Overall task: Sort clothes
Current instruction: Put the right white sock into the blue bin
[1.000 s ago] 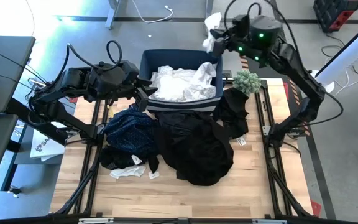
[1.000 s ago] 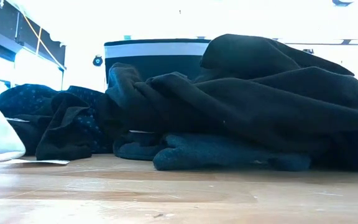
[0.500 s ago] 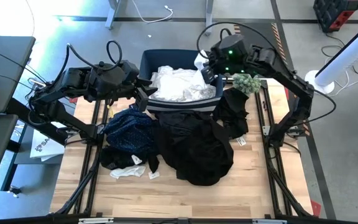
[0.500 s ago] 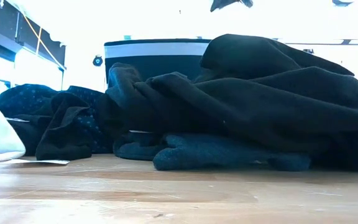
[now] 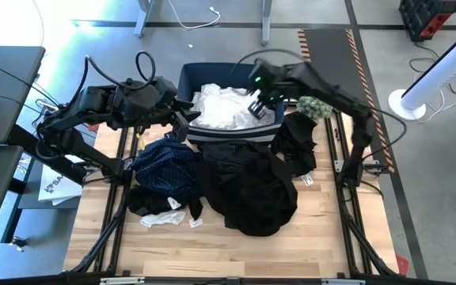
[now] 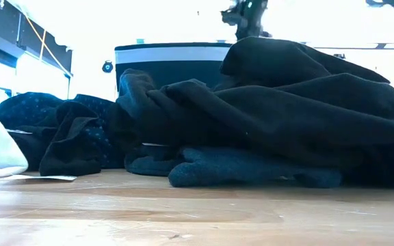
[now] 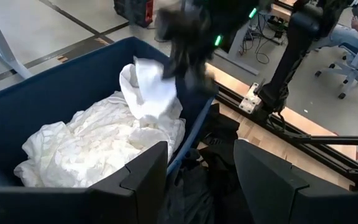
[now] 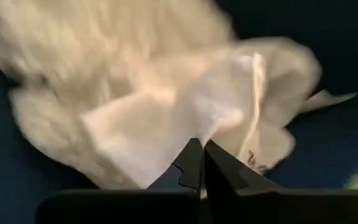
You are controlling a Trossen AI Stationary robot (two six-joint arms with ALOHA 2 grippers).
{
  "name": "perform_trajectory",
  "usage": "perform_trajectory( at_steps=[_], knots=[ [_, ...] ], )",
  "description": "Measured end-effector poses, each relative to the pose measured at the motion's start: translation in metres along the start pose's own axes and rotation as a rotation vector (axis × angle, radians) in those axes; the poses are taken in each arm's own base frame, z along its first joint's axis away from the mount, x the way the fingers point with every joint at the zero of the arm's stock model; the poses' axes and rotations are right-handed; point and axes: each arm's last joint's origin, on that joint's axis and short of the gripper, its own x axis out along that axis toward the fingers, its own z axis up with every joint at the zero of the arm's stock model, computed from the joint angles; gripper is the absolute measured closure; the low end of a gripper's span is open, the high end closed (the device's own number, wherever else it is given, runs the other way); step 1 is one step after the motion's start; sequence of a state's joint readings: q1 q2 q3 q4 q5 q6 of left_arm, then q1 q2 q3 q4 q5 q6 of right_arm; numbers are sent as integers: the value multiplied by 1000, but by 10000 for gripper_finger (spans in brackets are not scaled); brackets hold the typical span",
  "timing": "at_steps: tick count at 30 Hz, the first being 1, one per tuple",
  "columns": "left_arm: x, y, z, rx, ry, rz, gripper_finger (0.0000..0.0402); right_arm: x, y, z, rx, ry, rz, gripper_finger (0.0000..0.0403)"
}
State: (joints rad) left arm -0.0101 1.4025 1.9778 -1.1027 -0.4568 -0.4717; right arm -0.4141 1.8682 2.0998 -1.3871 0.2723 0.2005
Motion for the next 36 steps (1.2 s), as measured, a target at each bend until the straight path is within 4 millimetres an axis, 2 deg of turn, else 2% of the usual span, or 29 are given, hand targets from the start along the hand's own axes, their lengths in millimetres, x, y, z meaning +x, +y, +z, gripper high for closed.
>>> perform_trajectory(
  at_steps=[6,8,10,13,17,22,25,27,30,33,36],
  knots=[
    [0,0,0,0,0,0,218,70,19,4,-90,233,-12,378],
    [0,0,0,1,0,1,218,92,19,5,-113,287,26,362],
    [0,0,0,1,0,2,218,105,14,6,-110,334,74,337],
    [0,0,0,1,0,1,218,105,1,6,-60,358,150,297],
    [0,0,0,1,0,1,218,80,-15,4,20,330,158,262],
    [0,0,0,-9,0,0,218,40,-31,3,153,210,122,256],
    [0,0,0,-25,0,0,218,28,-32,5,229,122,81,256],
    [0,0,0,-25,1,-1,218,26,-31,9,239,74,84,256],
    [0,0,0,-25,1,-1,218,43,-24,15,230,51,93,257],
    [0,0,0,-25,1,-1,218,76,-18,11,199,119,82,258],
    [0,0,0,-25,1,0,218,115,-10,-2,150,228,61,258]
  ],
)
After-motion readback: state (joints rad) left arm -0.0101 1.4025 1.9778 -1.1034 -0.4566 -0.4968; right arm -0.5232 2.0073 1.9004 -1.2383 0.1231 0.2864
